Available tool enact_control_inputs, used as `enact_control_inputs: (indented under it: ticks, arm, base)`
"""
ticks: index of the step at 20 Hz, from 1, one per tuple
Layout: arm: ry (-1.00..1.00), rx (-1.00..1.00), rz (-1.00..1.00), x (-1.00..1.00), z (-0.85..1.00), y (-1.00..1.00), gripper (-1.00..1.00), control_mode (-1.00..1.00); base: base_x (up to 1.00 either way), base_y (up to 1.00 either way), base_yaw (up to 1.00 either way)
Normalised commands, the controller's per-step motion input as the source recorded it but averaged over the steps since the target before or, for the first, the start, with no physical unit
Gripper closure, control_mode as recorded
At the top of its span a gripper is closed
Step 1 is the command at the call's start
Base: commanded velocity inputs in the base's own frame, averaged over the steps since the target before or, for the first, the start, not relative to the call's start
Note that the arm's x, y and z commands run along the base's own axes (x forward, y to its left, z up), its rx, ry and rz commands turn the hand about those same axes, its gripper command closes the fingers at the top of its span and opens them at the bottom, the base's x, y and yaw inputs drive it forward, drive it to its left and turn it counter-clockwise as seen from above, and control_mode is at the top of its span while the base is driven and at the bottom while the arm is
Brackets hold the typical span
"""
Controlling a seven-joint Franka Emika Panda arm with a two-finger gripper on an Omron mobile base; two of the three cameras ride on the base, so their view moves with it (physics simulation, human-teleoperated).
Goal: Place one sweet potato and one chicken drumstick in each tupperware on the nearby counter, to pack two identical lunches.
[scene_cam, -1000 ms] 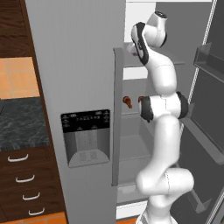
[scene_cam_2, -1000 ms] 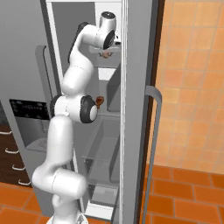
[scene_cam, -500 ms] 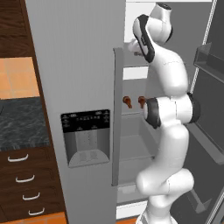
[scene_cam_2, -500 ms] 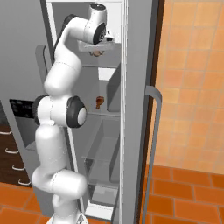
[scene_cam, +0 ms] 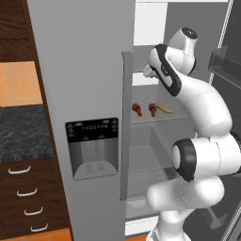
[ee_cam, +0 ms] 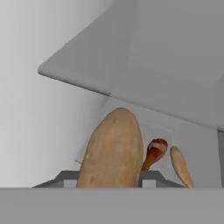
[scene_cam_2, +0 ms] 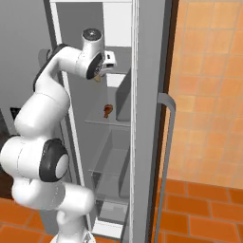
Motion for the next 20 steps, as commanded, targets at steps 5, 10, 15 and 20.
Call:
enact_control_inputs:
  ticks: [5,10,15,20]
  arm:
    - [-0.02,-0.04,-0.14,-1.00,-0.45,0.04,1.00,-1.00]
    - [0.00,-0.02,-0.14,-0.99,-0.47,0.02,1.00,-1.00]
    - [-0.03,0.00,-0.07,-0.77,-0.35,0.01,1.00,1.00]
    - [0.00,0.00,0.00,0.00,0.00,0.00,1.00,1.00]
  base:
    - [0.00,0.00,0.00]
    - [0.00,0.00,0.00]
    - [-0.20,0.01,-0.01]
    - [-1.00,0.38,-0.03]
